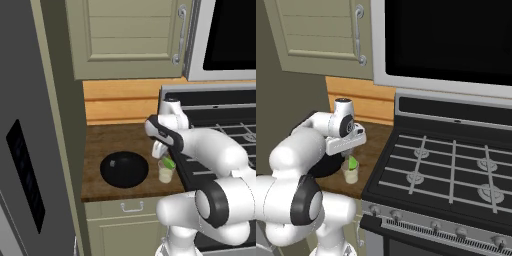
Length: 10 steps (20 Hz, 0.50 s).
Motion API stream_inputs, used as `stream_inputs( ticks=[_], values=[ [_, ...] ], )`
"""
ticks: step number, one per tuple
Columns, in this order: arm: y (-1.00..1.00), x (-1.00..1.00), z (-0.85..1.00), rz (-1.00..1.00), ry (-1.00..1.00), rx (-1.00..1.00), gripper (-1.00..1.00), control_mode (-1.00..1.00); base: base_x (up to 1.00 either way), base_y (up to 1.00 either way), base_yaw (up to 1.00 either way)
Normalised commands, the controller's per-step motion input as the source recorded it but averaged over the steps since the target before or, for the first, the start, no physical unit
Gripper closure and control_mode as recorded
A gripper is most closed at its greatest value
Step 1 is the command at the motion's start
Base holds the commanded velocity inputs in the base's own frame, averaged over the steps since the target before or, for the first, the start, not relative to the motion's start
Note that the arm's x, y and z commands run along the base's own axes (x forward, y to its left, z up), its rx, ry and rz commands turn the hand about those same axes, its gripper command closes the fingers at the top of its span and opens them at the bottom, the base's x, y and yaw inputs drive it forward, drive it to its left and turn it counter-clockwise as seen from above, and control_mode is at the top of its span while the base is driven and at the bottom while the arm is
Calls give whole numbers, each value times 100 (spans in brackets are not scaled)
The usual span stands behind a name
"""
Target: Grab a lemon wedge from the fridge and one ice cube from the ice bowl, and put them in the glass of lemonade.
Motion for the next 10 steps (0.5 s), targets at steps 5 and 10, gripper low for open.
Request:
stream_inputs(
  ticks=[5,10],
  values=[
    [0,-13,-1,0,-3,0,100,-100,0,0,0],
    [0,-8,0,0,-1,0,100,-100,0,0,0]
  ],
)
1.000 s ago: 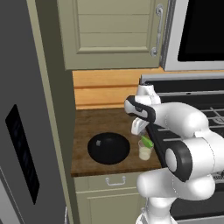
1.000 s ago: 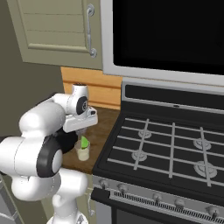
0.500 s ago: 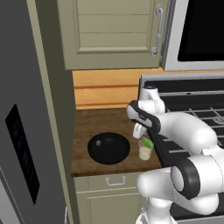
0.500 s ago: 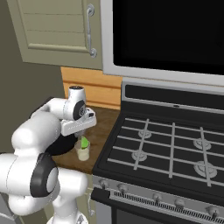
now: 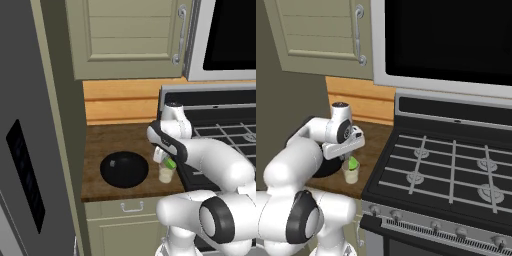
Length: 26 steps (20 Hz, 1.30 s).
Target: Grab a lemon wedge from the fridge and one ice cube from the ice bowl, and put them in the glass of lemonade.
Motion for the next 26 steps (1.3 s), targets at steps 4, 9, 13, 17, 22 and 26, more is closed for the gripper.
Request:
stream_inputs(
  ticks=[4,9,13,17,22,26],
  values=[
    [0,0,0,0,0,0,100,-100,0,0,0],
    [0,0,0,0,0,0,100,-100,0,0,0],
    [0,0,0,0,0,0,100,-100,0,0,0],
    [0,0,0,0,0,0,-100,-100,0,0,0],
    [0,0,0,0,0,0,-100,-100,0,0,0],
    [0,0,0,0,0,0,-100,-100,0,0,0]
  ],
)
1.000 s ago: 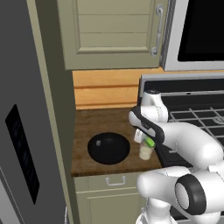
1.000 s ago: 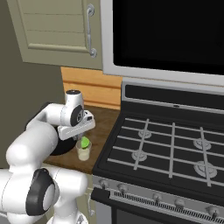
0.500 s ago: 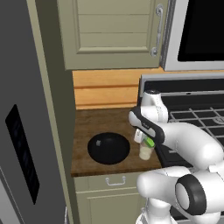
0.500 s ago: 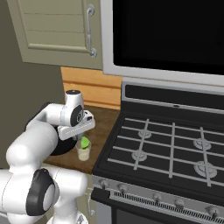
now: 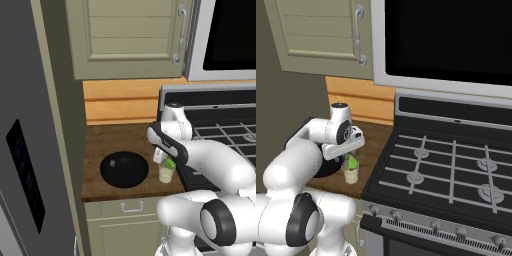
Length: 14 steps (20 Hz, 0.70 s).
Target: Grab a lemon wedge from the fridge and one ice cube from the ice bowl, and put them in the glass of lemonade.
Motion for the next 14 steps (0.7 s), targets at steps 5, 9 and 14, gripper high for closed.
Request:
stream_inputs(
  ticks=[5,9,14],
  values=[
    [-5,-8,5,0,-7,8,-100,-100,0,0,0],
    [-10,-4,13,0,-7,12,-100,-100,0,0,0],
    [0,-10,17,1,-7,8,-100,-100,0,0,0]
  ],
)
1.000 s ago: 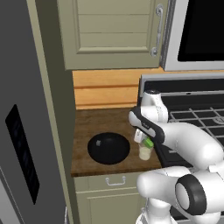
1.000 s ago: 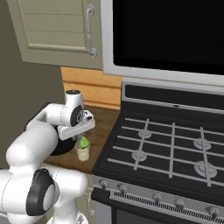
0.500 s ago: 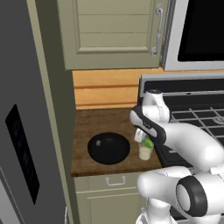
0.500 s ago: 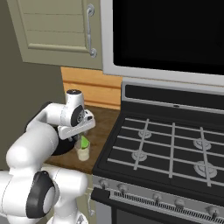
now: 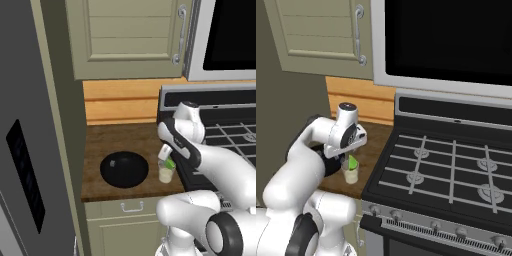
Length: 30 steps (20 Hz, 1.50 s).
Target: Grab a lemon wedge from the fridge and one ice cube from the ice bowl, and put them in the glass of lemonade.
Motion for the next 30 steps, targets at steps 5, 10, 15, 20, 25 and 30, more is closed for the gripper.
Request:
stream_inputs(
  ticks=[5,10,15,20,25,30],
  values=[
    [0,-2,12,0,-2,6,-100,-100,0,0,0],
    [0,-11,13,0,-6,7,-100,-100,0,0,0],
    [0,-1,16,0,-5,8,-100,-100,0,0,0],
    [0,-1,18,0,-8,11,-100,-100,0,0,0],
    [0,-17,12,0,-5,8,-100,-100,0,0,0],
    [-1,-23,4,0,-1,4,-100,-100,0,0,0]
  ],
)
